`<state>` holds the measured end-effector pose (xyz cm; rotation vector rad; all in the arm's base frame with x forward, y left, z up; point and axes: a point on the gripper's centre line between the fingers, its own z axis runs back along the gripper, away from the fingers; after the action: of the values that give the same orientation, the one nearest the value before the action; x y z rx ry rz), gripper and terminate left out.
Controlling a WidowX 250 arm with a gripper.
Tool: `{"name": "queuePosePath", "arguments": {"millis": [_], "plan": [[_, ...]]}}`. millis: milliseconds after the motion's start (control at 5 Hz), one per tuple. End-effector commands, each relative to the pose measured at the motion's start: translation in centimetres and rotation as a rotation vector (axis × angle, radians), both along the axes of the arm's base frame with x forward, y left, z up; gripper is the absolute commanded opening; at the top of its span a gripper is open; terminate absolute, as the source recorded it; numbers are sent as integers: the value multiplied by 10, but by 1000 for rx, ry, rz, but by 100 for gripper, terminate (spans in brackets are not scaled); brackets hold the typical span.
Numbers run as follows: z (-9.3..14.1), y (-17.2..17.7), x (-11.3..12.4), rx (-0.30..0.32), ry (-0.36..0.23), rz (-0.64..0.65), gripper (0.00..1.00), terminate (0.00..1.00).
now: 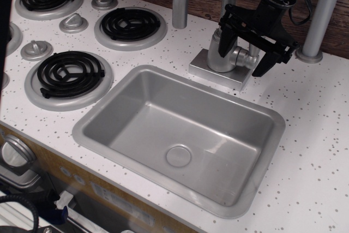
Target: Lever vertical to front
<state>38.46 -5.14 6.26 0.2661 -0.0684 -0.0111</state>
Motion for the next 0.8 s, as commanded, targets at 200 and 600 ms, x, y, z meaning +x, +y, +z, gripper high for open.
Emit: {"name": "queuePosePath", "arguments": {"millis": [200,600], "plan": [[10,0,5,39,-145,1,100,0],[29,1,18,19,-284,-32,100,0]]}}
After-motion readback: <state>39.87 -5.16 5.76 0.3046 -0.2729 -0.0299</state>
